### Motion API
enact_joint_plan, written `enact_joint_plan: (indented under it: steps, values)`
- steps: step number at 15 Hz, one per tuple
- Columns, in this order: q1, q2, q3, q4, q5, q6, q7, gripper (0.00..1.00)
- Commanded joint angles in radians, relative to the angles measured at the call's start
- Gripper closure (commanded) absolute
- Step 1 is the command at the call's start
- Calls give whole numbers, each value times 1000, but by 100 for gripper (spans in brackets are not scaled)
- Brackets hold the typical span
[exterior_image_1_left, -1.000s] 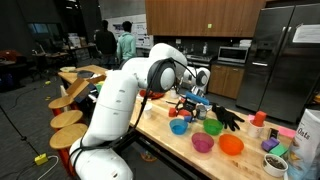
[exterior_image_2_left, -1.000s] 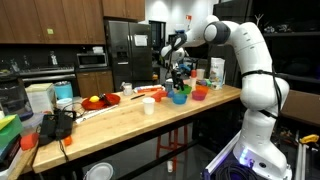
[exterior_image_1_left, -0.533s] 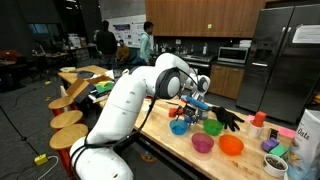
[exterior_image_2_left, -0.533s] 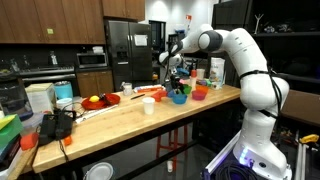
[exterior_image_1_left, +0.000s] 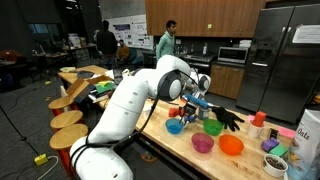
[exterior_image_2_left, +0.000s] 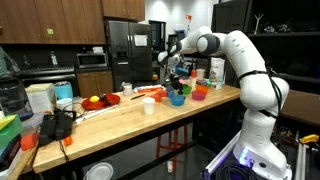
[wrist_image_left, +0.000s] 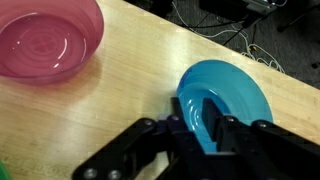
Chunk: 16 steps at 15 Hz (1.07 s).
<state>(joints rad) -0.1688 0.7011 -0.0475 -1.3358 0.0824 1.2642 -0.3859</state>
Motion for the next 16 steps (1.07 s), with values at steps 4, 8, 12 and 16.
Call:
enact_joint_plan:
  steps: [4, 8, 12, 16]
  values:
    - [-15, 60, 17, 95, -2, -73, 32, 100]
    - [-15, 80, 17, 127, -6, -100, 35, 100]
    - [-14, 74, 13, 134, -14, -82, 41, 70]
    - [-16, 77, 14, 150, -13, -84, 45, 47]
